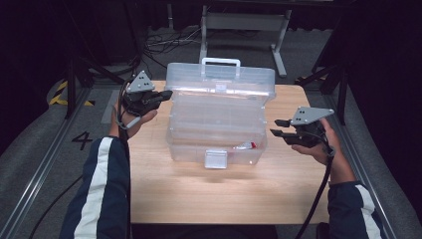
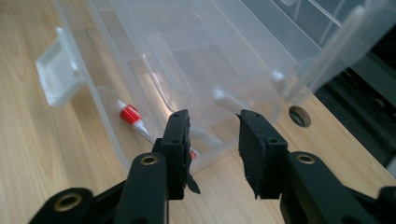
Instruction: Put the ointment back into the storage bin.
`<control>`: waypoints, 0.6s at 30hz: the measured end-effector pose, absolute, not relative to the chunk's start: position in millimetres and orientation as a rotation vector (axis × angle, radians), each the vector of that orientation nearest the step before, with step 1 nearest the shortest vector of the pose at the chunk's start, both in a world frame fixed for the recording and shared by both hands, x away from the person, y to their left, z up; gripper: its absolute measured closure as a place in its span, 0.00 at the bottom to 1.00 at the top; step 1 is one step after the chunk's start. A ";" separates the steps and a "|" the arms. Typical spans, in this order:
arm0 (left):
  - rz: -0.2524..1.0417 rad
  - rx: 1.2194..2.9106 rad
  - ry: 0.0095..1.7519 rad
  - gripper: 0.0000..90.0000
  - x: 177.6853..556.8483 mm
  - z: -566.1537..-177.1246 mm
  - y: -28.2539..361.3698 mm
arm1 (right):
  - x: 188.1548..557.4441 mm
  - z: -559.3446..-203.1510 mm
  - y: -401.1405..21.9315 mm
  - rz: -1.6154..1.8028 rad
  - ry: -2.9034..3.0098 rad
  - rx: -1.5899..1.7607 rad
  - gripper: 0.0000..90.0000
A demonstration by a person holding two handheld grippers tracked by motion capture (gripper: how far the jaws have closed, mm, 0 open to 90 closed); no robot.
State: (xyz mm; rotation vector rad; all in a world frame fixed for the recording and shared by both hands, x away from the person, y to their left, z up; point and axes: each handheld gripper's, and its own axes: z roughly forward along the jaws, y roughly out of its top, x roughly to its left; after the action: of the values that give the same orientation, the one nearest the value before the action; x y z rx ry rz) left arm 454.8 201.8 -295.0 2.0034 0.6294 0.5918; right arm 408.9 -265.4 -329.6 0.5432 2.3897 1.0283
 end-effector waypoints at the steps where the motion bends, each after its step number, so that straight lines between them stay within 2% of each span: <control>1: 0.582 2.004 0.625 1.00 455.1 -295.1 202.2 | 408.9 -332.3 -268.5 1.020 2.393 0.554 0.70; 7: 0.572 2.004 0.623 1.00 454.8 -298.8 203.8 | 410.4 -351.1 -287.8 0.996 2.386 0.665 0.65; 18: 0.570 2.002 0.608 1.00 448.4 -303.4 204.2 | 413.2 -364.9 -296.6 0.985 2.376 0.739 0.63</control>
State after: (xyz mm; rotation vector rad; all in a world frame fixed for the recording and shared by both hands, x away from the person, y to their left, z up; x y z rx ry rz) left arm 448.4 204.2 -303.4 2.0019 0.6083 0.5703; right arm 413.2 -296.6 -364.9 0.7390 2.3763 0.9854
